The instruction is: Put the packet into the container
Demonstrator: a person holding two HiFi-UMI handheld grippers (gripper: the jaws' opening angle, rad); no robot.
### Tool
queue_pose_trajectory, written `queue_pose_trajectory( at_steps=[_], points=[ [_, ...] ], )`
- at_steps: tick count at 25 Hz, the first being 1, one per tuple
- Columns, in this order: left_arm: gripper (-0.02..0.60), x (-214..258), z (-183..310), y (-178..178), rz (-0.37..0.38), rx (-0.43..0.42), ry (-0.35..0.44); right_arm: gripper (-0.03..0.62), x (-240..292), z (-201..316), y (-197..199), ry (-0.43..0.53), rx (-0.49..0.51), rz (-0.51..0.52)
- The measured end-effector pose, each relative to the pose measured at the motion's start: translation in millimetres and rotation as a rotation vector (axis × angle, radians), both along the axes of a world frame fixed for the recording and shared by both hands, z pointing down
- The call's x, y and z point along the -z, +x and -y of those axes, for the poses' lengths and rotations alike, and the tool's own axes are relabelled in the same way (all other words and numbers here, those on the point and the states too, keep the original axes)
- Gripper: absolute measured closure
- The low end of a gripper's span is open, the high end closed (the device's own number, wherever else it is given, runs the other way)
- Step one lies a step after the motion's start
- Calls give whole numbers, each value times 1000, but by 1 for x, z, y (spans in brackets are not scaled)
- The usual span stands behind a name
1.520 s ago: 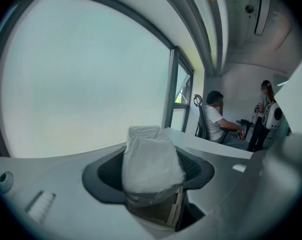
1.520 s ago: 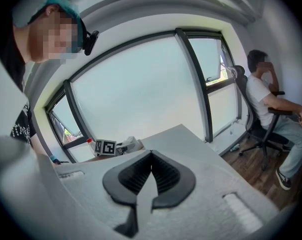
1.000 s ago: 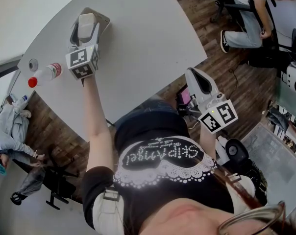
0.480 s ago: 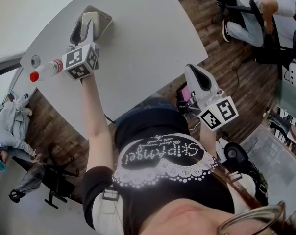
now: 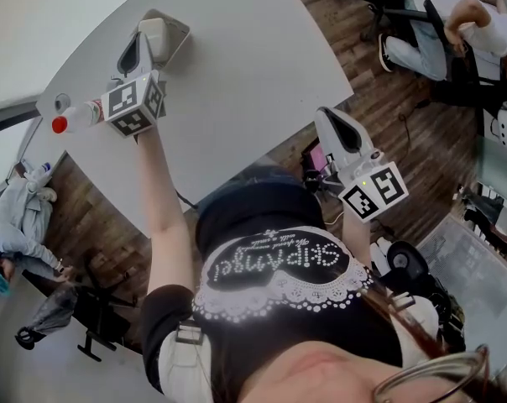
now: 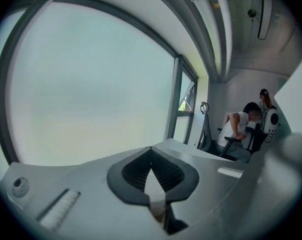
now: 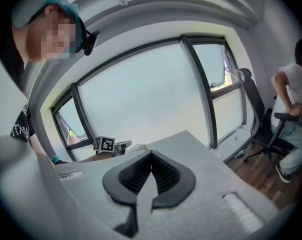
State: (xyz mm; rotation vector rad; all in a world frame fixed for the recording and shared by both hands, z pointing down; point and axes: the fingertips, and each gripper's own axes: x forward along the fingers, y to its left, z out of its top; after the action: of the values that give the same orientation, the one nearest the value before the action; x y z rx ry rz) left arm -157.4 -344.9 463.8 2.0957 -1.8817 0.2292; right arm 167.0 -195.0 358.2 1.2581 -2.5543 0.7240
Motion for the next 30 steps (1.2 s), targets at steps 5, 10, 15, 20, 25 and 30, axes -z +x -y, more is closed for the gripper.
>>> queue_pose_trajectory(
  at_steps=[5,10,15,20,25,30],
  points=[
    [580,23,-5,-3,3,9,51,599,3,-3,0,14,1,5],
    [580,41,-13,-7,9,16,86,599,8,-7,-2,26,7,9],
    [580,76,-29,2,-9,22,134,599,13,-10,4,47,-2,4],
    [580,102,-48,8,-5,3,188,599,21,-13,2,67,7,6],
    [580,126,-69,18,7,1,241,599,23,-17,5,73,14,3],
    [580,155,-96,25,33,25,314,599,24,-19,7,81,16,0]
  ],
)
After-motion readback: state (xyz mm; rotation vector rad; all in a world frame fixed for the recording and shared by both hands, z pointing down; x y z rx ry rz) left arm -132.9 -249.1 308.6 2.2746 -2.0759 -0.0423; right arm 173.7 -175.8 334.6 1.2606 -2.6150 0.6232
